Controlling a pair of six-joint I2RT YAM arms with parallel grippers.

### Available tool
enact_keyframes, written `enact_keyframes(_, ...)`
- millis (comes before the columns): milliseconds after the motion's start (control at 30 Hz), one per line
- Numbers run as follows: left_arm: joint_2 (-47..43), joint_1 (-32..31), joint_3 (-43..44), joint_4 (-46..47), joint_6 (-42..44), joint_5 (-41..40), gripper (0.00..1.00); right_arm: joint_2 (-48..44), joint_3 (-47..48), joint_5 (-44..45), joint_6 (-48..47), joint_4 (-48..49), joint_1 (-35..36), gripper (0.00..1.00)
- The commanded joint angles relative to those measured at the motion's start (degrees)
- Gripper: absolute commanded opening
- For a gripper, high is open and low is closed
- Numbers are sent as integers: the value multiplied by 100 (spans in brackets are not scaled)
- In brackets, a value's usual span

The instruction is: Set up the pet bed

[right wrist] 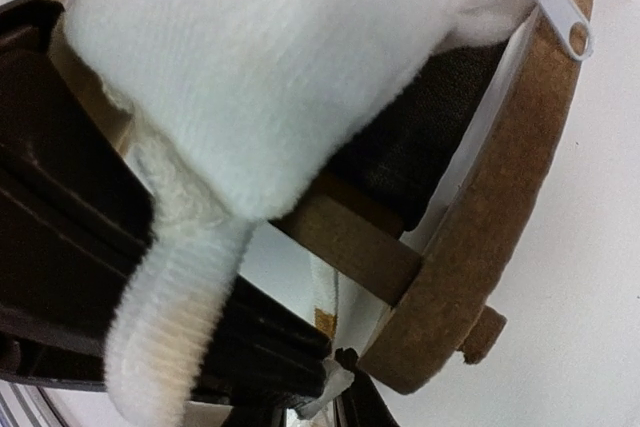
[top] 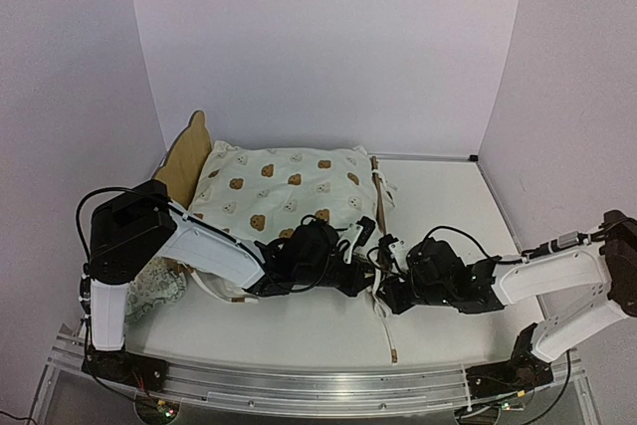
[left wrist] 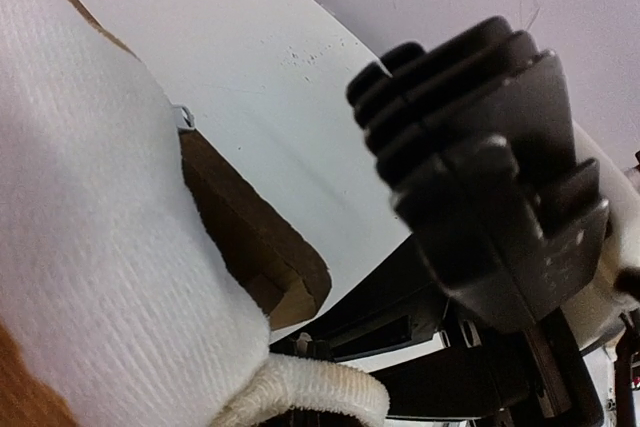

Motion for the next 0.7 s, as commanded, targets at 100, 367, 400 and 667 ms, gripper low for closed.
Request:
enact_keyframes(100,-253,42,-130,258,-49,44,0,91,20,28,143,244,-29,2)
enact_keyframes(367,-566,-13,-146,-574,3,-380,20,-354,40,453,369,-378,-25,0)
enact_keyframes(400,-631,-41,-113,-749,19,-516,28,-404,62,558,429,-521,-25,0)
enact_keyframes(667,-776,-742,546,-2786,-10,-2375,62,-848,136,943,832,-1083,-26,0)
